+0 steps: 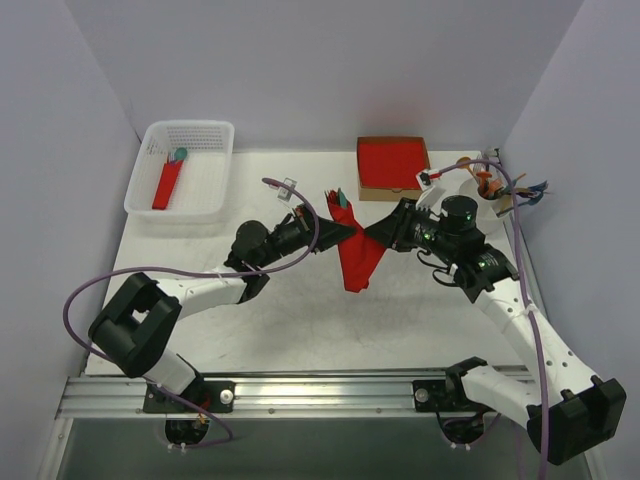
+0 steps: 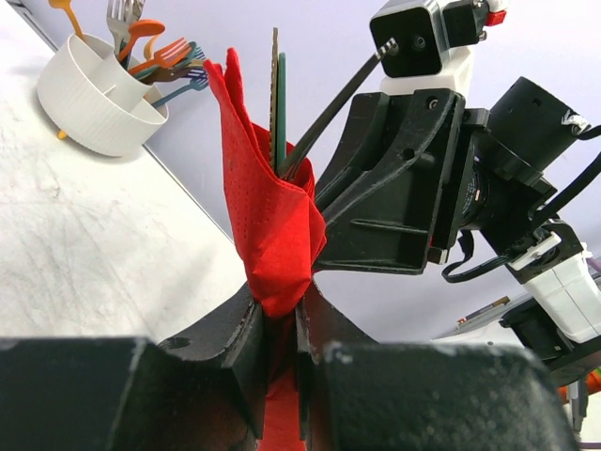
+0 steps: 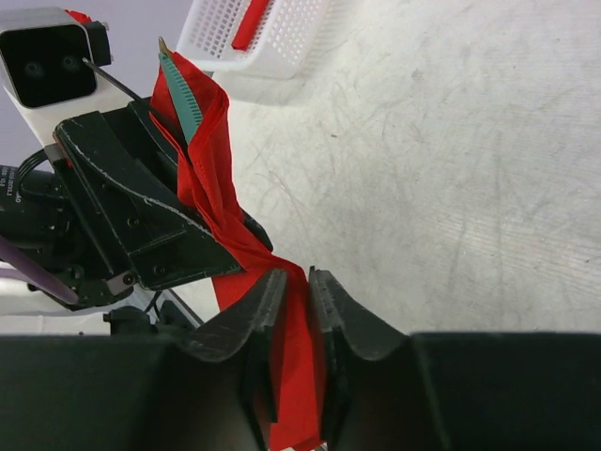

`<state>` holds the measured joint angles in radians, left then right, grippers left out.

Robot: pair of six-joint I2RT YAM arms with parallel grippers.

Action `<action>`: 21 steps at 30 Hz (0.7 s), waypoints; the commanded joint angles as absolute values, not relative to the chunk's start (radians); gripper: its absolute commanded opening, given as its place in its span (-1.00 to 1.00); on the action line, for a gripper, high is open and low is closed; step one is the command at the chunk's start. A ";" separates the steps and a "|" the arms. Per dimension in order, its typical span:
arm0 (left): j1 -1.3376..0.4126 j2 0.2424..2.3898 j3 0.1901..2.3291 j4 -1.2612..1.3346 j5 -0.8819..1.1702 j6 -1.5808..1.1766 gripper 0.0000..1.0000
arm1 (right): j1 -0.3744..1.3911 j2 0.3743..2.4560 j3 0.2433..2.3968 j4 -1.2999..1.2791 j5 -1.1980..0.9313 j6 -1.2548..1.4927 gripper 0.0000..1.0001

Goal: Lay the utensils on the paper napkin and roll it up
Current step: Roll the napkin.

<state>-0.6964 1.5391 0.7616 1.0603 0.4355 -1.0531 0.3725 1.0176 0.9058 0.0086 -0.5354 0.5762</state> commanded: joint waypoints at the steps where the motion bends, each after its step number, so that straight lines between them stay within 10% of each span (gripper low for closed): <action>1: -0.690 1.506 0.781 1.089 0.460 -1.081 -0.78 | 0.365 1.002 0.907 0.018 -0.531 0.557 -0.73; 14: -0.670 1.490 0.749 1.138 0.474 -1.146 -0.78 | 0.336 0.988 0.890 -0.029 -0.476 0.545 -0.99; 17: -0.667 1.483 0.750 1.121 0.468 -1.152 -0.78 | 0.336 0.988 0.888 -0.028 -0.479 0.543 -0.15; 21: -0.661 1.462 0.752 1.008 0.434 -1.138 -0.78 | 0.334 0.965 0.907 -0.046 -0.457 0.531 0.04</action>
